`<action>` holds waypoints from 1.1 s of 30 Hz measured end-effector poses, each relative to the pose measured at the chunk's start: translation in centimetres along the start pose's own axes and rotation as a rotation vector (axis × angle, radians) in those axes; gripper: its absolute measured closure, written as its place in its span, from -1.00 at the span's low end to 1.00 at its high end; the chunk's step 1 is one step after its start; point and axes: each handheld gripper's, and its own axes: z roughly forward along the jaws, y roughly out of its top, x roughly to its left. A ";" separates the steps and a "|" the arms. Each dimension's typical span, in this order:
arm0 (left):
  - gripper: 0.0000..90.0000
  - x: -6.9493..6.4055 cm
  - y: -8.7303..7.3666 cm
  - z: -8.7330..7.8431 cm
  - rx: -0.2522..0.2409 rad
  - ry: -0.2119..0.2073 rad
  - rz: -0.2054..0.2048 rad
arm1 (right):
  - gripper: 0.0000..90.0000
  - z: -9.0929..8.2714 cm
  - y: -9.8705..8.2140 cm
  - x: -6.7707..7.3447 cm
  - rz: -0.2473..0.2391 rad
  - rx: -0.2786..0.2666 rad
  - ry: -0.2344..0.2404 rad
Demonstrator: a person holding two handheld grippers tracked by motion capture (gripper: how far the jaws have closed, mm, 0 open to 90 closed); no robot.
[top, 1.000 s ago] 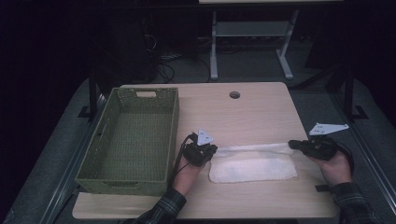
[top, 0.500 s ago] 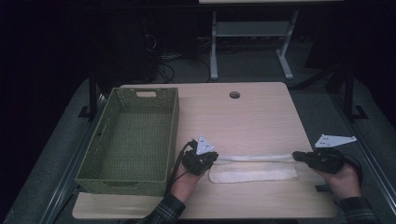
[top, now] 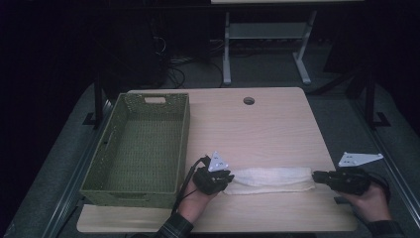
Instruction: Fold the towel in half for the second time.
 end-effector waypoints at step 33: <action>0.36 0.5 -0.6 2.4 0.102 -0.029 -0.009 | 0.99 4.0 1.0 0.2 -0.051 0.185 -0.028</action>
